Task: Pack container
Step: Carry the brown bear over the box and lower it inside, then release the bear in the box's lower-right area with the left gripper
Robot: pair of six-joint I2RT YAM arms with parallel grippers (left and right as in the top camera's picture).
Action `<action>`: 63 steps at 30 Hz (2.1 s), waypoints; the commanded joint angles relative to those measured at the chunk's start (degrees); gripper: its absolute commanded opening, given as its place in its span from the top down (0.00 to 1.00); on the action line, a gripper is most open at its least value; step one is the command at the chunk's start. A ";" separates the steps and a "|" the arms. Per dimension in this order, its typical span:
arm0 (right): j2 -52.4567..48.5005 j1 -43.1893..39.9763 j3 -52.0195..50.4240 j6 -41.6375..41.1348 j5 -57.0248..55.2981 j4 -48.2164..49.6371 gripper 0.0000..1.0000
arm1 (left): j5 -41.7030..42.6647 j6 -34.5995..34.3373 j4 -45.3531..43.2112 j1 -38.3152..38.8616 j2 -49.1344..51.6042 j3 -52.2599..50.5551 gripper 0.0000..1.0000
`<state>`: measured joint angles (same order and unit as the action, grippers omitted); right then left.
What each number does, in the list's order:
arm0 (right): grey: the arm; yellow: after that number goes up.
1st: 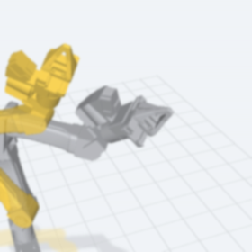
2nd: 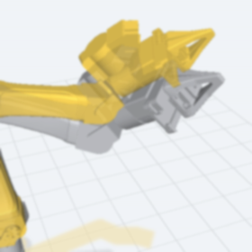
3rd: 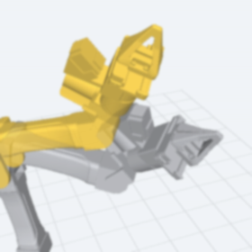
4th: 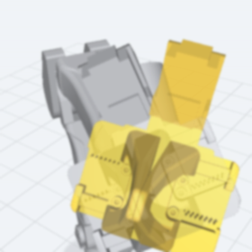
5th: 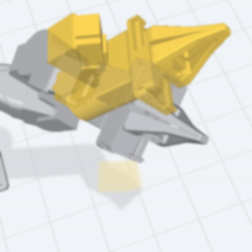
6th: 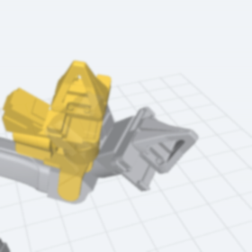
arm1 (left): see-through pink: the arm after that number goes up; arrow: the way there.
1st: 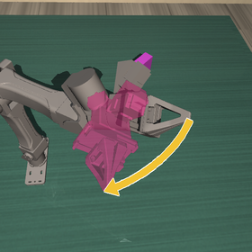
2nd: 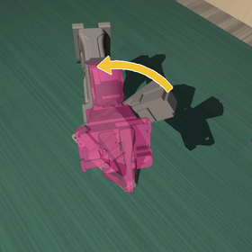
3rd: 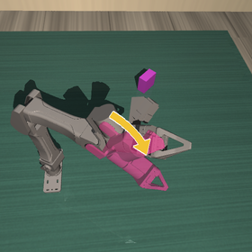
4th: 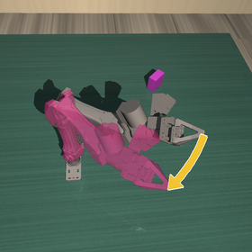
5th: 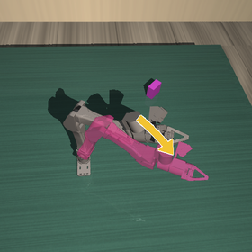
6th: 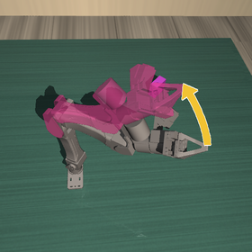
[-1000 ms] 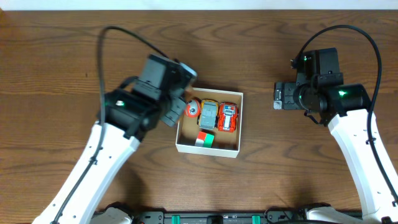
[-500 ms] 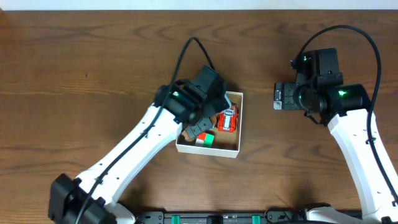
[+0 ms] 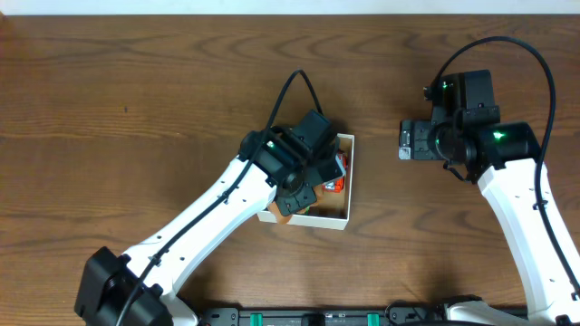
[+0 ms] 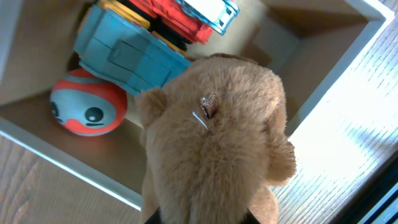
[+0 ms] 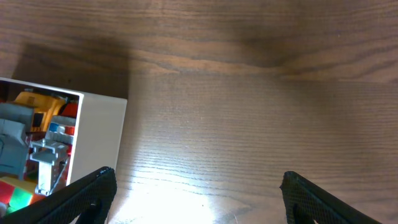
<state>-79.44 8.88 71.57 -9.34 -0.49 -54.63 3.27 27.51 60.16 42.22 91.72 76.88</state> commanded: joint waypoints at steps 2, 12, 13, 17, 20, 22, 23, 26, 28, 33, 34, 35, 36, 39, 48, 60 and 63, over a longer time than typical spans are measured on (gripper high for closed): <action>-0.07 -0.72 0.74 0.83 -0.61 -0.07 0.12 | 0.04 1.05 -0.79 -0.02 1.66 -1.33 0.94; -0.07 -0.72 0.74 0.83 -0.61 -0.07 0.12 | -6.60 5.77 -4.85 -0.02 1.84 -1.33 0.94; -0.07 -0.72 0.74 0.85 -0.61 -0.07 0.12 | -7.54 6.34 -4.98 -0.02 1.84 -1.33 0.94; -0.07 -0.72 0.74 0.85 -0.61 -0.04 0.12 | -10.27 7.37 -5.18 -0.02 1.84 -1.33 0.94; -0.07 -0.72 0.74 0.85 -0.61 -0.07 0.12 | -11.34 8.92 -5.35 -0.02 1.84 -1.33 0.94; -0.07 -0.72 0.74 0.85 -0.61 -0.07 0.12 | -12.11 8.92 -5.66 -0.02 1.84 -1.33 0.94; -0.07 -0.72 0.74 0.85 -0.61 -0.04 0.12 | -12.07 8.90 -5.64 -0.02 1.84 -1.33 0.94; -0.07 -0.72 0.74 0.85 -0.61 -0.04 0.12 | -10.27 8.24 -4.94 -0.02 1.86 -1.33 0.94; -0.07 -0.72 0.74 0.85 -0.63 -0.04 0.12 | -8.11 8.22 -3.96 -0.02 1.97 -1.36 0.94; -0.07 -0.72 0.74 0.85 -0.63 -0.04 0.12 | -5.11 7.19 -1.77 -0.02 3.43 -1.84 0.94; -0.07 -0.72 0.74 0.85 -0.63 -0.04 0.12 | -5.09 6.40 -1.60 -0.02 4.04 -2.14 0.94; -0.07 -0.72 0.74 0.85 -0.63 -0.04 0.12 | -5.07 6.03 -1.55 -0.02 4.52 -2.32 0.94; -0.07 -0.72 0.74 0.85 -0.63 -0.04 0.12 | -4.63 5.75 -1.53 0.00 5.29 -2.51 0.94; -0.07 -0.72 0.74 0.85 -0.63 -0.04 0.12 | -1.99 5.55 -1.77 0.00 7.65 -2.54 0.94; -0.07 -0.72 0.74 0.85 -0.63 -0.02 0.12 | -4.59 1.81 -9.22 -0.04 11.37 -2.51 0.94; -0.07 -0.72 0.74 0.85 -0.63 -0.04 0.12 | -6.99 0.87 -14.25 -0.13 11.34 -2.47 0.89; -0.07 -0.74 0.74 0.85 -1.07 -0.02 0.12 | -6.97 0.87 -13.49 -0.13 11.23 -1.90 0.78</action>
<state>-79.44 8.88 71.57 -9.34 -0.56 -54.63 -2.57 29.23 46.33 42.19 100.55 75.31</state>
